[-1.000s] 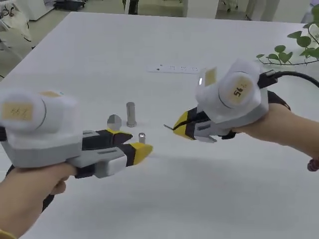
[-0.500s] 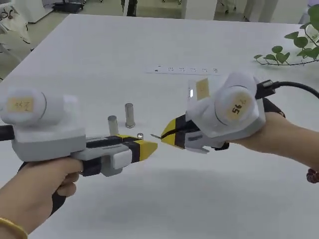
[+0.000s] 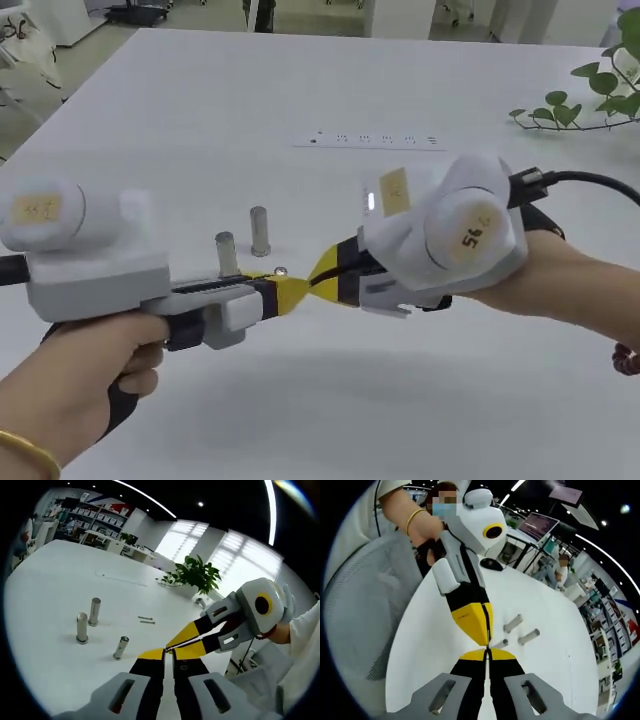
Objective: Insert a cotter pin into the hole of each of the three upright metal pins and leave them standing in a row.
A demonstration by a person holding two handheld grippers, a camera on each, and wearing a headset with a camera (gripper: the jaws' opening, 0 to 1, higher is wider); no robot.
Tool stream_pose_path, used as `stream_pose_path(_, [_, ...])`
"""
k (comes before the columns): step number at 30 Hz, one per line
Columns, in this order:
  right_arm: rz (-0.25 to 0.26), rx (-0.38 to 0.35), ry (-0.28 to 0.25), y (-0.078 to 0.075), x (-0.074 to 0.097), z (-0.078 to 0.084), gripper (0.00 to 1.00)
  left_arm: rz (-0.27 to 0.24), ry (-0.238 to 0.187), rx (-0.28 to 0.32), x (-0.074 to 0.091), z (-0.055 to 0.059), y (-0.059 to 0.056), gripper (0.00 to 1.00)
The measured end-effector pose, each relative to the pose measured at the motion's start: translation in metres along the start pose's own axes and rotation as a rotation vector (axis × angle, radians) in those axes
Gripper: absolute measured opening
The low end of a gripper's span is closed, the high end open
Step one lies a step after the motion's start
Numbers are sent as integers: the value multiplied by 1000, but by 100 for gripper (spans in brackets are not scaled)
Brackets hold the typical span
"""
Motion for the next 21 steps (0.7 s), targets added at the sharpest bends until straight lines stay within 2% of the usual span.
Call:
stream_pose_path(2, [-7, 3, -1, 1, 0, -1, 1, -1, 1, 16, 0, 1, 1, 1])
stream_pose_path(9, [-10, 8, -1, 3, -2, -2, 1, -1, 7, 10, 1, 3, 2, 1])
stream_pose_path(12, [-12, -2, -1, 3, -2, -2, 2, -2, 7, -20, 2, 3, 2, 0])
stream_pose_path(21, [-12, -40, -22, 3, -2, -1, 3, -3, 11, -59, 2, 2, 2, 0])
Point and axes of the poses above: the centre of the closed fingertips' face, and the gripper's own axes: x roughly backward along the fingers, y roughly to its left, z roughly out of its underside, the point moved 7 cm from there along x, roughly backward along the fingers, and after that the axes turned 7 degrees about y, right-handed, at the moved point
